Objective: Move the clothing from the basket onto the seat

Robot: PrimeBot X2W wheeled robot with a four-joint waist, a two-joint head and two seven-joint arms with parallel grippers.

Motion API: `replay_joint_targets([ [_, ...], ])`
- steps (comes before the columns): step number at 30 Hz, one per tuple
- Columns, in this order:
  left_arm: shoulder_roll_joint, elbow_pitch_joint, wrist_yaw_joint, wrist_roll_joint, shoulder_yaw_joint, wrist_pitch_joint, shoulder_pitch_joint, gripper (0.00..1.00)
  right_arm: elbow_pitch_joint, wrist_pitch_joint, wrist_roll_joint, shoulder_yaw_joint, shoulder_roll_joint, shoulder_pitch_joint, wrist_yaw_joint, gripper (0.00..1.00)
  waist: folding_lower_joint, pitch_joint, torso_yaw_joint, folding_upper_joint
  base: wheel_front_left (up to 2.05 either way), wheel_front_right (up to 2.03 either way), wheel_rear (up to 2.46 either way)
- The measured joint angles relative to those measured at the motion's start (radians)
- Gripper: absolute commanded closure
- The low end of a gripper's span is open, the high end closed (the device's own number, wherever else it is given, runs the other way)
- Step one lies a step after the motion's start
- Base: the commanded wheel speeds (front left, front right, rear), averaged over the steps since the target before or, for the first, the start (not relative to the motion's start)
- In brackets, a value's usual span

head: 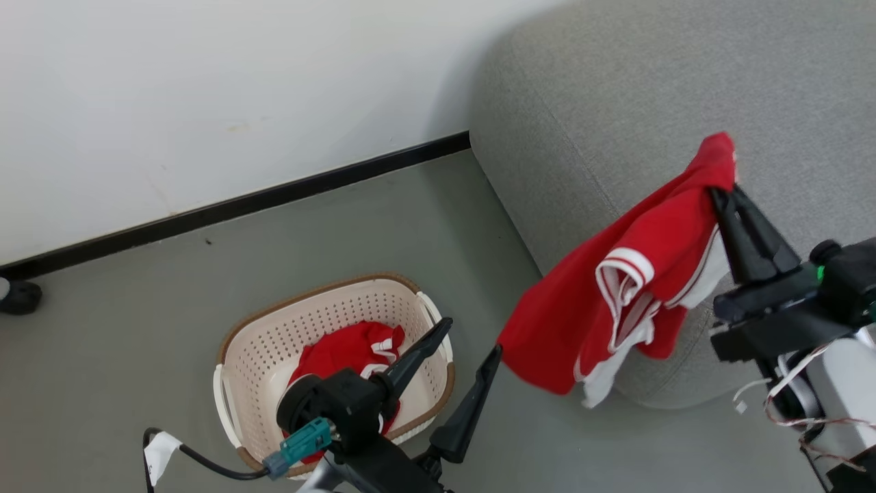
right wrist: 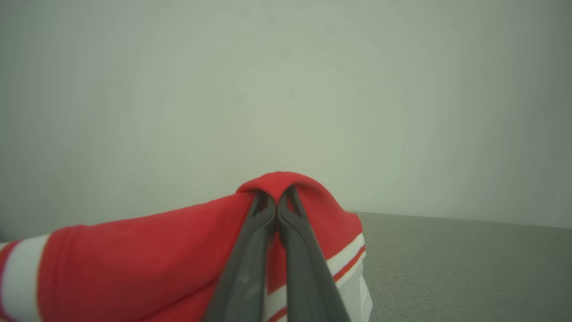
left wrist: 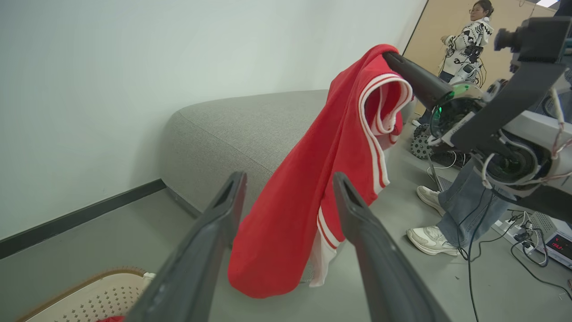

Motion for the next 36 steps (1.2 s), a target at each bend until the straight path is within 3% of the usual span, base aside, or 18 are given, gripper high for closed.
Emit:
replay_joint_targets([
  [16, 0.02, -0.063, 0.0, 0.037, -0.014, 0.065, -0.042, 0.0, 0.041, 0.0, 0.03, -0.208, -0.12, -0.285, 0.017, 1.0, 0.0001, 0.15, 0.046, 0.0, 0.0, 0.0, 0.0],
  [22, 0.054, -0.086, 0.0, 0.047, -0.008, 0.101, -0.062, 0.0, 0.062, -0.003, 0.023, -0.254, -0.166, -0.409, 0.022, 1.0, 0.0002, 0.224, 0.06, 0.0001, 0.0, 0.0, 0.0],
  [30, 0.098, -0.117, 0.001, 0.057, 0.01, 0.145, -0.081, 0.0, 0.256, -0.007, 0.159, -0.391, -0.158, -0.552, 0.028, 1.0, 0.0003, 0.341, 0.07, 0.0001, 0.0, 0.0, 0.0],
  [36, 0.122, -0.118, 0.001, 0.066, 0.032, 0.159, -0.11, 0.0, 0.388, -0.008, 0.168, -0.452, -0.196, -0.625, 0.028, 1.0, 0.0003, 0.405, 0.075, 0.0002, 0.0, 0.0, 0.0],
])
